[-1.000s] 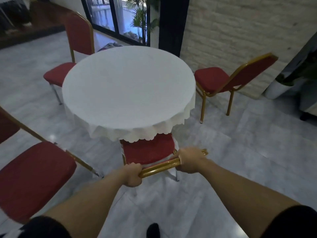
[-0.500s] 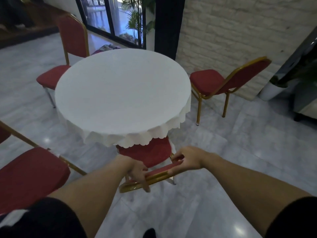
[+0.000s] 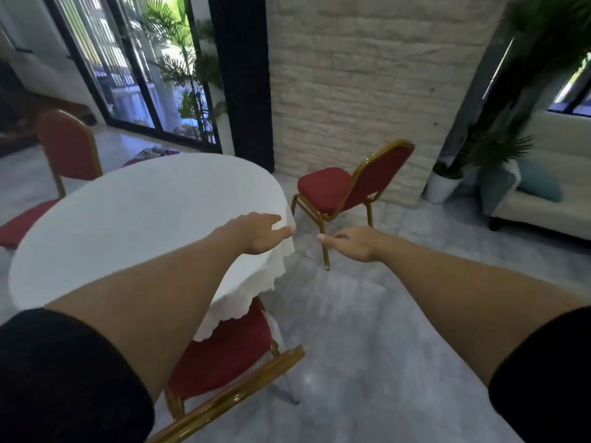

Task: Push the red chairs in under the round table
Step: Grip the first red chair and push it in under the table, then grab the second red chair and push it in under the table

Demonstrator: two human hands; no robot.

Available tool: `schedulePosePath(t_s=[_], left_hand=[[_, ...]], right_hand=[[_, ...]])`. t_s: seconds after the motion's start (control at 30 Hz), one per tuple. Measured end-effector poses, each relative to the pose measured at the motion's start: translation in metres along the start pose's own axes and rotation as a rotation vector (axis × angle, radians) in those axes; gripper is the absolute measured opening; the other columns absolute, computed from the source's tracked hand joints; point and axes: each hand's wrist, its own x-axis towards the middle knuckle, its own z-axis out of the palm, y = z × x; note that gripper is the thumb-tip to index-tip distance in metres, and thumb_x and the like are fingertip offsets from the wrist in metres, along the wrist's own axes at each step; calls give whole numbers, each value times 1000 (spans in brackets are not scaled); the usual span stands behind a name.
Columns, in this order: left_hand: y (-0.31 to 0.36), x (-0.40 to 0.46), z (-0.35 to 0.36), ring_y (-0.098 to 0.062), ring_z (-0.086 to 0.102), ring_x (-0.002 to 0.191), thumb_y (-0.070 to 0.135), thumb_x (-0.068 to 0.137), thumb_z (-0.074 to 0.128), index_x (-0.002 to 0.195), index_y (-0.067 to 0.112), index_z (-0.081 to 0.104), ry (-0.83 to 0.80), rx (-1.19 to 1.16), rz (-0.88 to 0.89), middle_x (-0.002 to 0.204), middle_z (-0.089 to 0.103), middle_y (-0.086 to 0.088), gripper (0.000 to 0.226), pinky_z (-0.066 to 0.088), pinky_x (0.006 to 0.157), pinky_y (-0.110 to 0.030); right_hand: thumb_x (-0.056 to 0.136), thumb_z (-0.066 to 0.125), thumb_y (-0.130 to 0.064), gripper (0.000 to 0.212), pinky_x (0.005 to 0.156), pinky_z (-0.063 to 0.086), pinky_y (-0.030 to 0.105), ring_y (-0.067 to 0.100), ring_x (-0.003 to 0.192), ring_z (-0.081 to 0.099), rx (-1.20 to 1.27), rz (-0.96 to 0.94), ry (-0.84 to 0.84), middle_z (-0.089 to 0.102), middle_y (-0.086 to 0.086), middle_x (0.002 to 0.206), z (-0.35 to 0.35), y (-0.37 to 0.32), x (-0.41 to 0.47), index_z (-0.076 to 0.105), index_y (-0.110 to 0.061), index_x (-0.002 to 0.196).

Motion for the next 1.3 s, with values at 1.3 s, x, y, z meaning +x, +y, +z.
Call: schedulePosePath(t_s=[1.3], left_hand=[[319, 559, -83, -34, 50, 136, 88, 77, 38, 154, 19, 42, -42, -72, 81, 156, 48, -13, 103, 42, 111, -48]], right_hand=[[89, 62, -78, 97, 114, 37, 37, 30, 150, 43, 122, 61, 186, 42, 6, 168, -343, 378, 333, 32, -26, 165]])
